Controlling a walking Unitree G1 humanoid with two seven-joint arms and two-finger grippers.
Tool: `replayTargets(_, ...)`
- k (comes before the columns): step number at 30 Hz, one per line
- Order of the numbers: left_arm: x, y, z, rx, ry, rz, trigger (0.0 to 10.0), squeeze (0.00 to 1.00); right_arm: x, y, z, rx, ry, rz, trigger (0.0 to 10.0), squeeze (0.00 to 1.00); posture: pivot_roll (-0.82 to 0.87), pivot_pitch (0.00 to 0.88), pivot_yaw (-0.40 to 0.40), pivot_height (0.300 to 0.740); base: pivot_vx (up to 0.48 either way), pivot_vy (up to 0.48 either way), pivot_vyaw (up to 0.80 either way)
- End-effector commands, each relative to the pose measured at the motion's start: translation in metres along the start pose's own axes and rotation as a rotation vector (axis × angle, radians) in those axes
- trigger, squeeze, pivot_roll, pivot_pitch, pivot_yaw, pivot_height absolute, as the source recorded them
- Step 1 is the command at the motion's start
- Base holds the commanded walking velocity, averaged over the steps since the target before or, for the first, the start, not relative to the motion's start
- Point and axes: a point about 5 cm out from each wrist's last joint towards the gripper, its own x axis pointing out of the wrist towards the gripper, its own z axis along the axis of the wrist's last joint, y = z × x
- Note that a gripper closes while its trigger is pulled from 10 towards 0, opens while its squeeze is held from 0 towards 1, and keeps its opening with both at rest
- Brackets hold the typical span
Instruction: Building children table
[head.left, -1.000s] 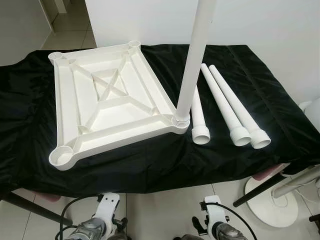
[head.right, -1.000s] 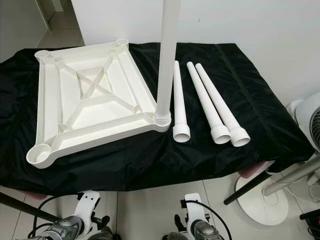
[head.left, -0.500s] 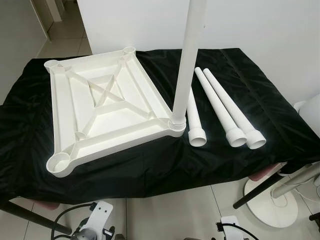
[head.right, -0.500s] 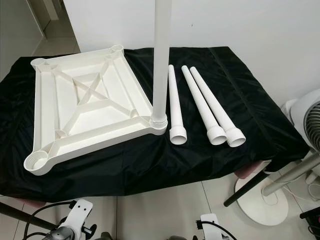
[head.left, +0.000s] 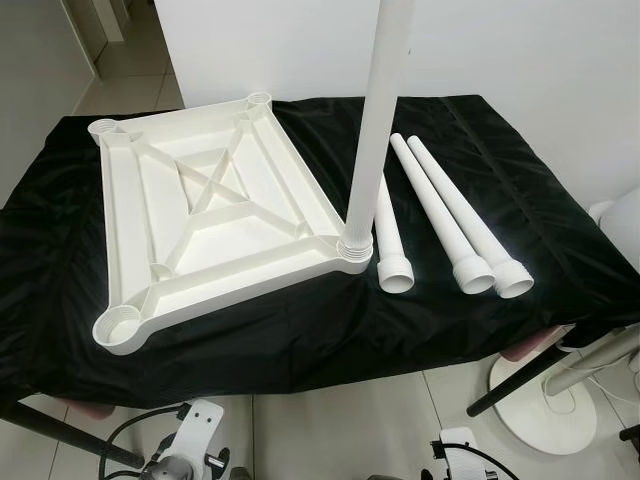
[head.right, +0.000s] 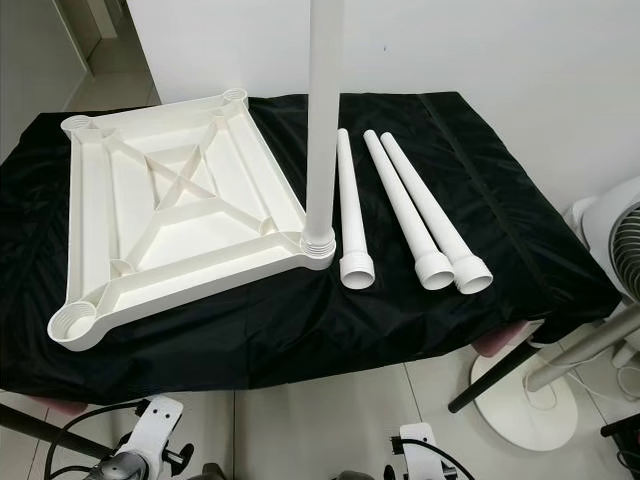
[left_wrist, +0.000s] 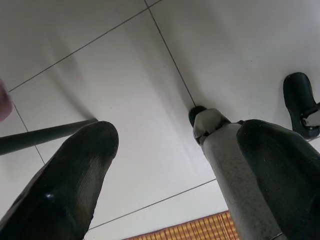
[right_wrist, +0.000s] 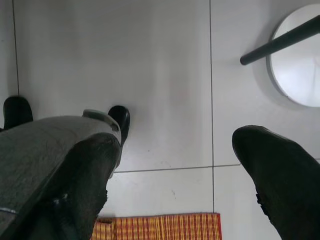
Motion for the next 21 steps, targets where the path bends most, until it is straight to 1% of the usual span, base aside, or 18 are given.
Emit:
replayTargets(1, -0.003, 0.004, -0.009, 0.004, 0.016, 0.034, 10.0, 0.0, 0.0, 0.0, 0.0, -0.003, -0.005, 0.001, 10.0, 0.0, -0.1, 0.0, 0.035, 0.74, 0.0, 0.0, 0.0)
replayTargets(4, -0.005, 0.006, -0.013, 0.012, 0.017, 0.032, 10.0, 0.0, 0.0, -0.001, 0.002, -0.003, -0.022, 0.003, 10.0, 0.0, -0.1, 0.0, 0.035, 0.74, 0.0, 0.0, 0.0)
replayTargets(5, -0.008, 0.007, -0.019, 0.038, 0.026, 0.023, 10.0, 0.0, 0.0, -0.001, 0.002, -0.031, -0.03, 0.007, 10.0, 0.0, -0.1, 0.002, 0.039, 0.74, 0.0, 0.0, 0.0)
replayTargets(6, -0.009, 0.008, -0.022, 0.044, 0.032, 0.024, 10.0, 0.0, -0.001, -0.001, 0.002, -0.034, -0.03, 0.008, 10.0, 0.0, -0.1, 0.006, 0.042, 0.74, 0.0, 0.0, 0.0)
replayTargets(11, -0.011, 0.007, -0.026, 0.042, 0.025, 0.005, 10.0, 0.0, -0.001, 0.002, 0.003, -0.031, -0.058, 0.027, 10.0, 0.0, -0.09, 0.011, 0.042, 0.74, 0.0, 0.0, 0.0)
replayTargets(13, -0.011, 0.001, -0.023, 0.04, -0.027, -0.07, 10.0, 0.0, -0.001, 0.007, 0.015, -0.022, -0.139, 0.084, 10.0, 0.0, -0.09, 0.027, 0.034, 0.74, 0.0, 0.0, 0.0)
replayTargets(15, -0.013, -0.001, -0.017, 0.084, -0.092, -0.137, 10.0, 0.0, -0.001, 0.01, 0.029, -0.002, -0.24, 0.154, 10.0, 0.0, -0.08, 0.039, 0.032, 0.74, 0.0, 0.0, 0.0)
replayTargets(17, -0.013, -0.001, -0.017, 0.084, -0.092, -0.137, 10.0, 0.0, -0.001, 0.01, 0.029, -0.002, -0.24, 0.154, 10.0, 0.0, -0.08, 0.039, 0.032, 0.74, 0.0, 0.0, 0.0)
replayTargets(18, -0.014, 0.0, -0.015, 0.103, -0.115, -0.157, 10.0, 0.0, -0.001, 0.011, 0.035, -0.001, -0.277, 0.185, 10.0, 0.0, -0.08, 0.05, 0.031, 0.74, 0.0, 0.0, 0.0)
replayTargets(19, -0.014, 0.0, -0.015, 0.103, -0.115, -0.157, 10.0, 0.0, -0.001, 0.011, 0.035, -0.001, -0.277, 0.185, 10.0, 0.0, -0.08, 0.05, 0.031, 0.74, 0.0, 0.0, 0.0)
replayTargets(20, -0.016, 0.001, -0.013, 0.104, -0.144, -0.227, 10.0, 0.0, -0.004, 0.012, 0.041, -0.022, -0.328, 0.264, 10.0, 0.0, -0.07, 0.066, 0.026, 0.74, 0.0, 0.0, 0.0)
replayTargets(21, -0.016, 0.001, -0.013, 0.104, -0.144, -0.227, 10.0, 0.0, -0.004, 0.012, 0.041, -0.022, -0.328, 0.264, 10.0, 0.0, -0.07, 0.066, 0.026, 0.74, 0.0, 0.0, 0.0)
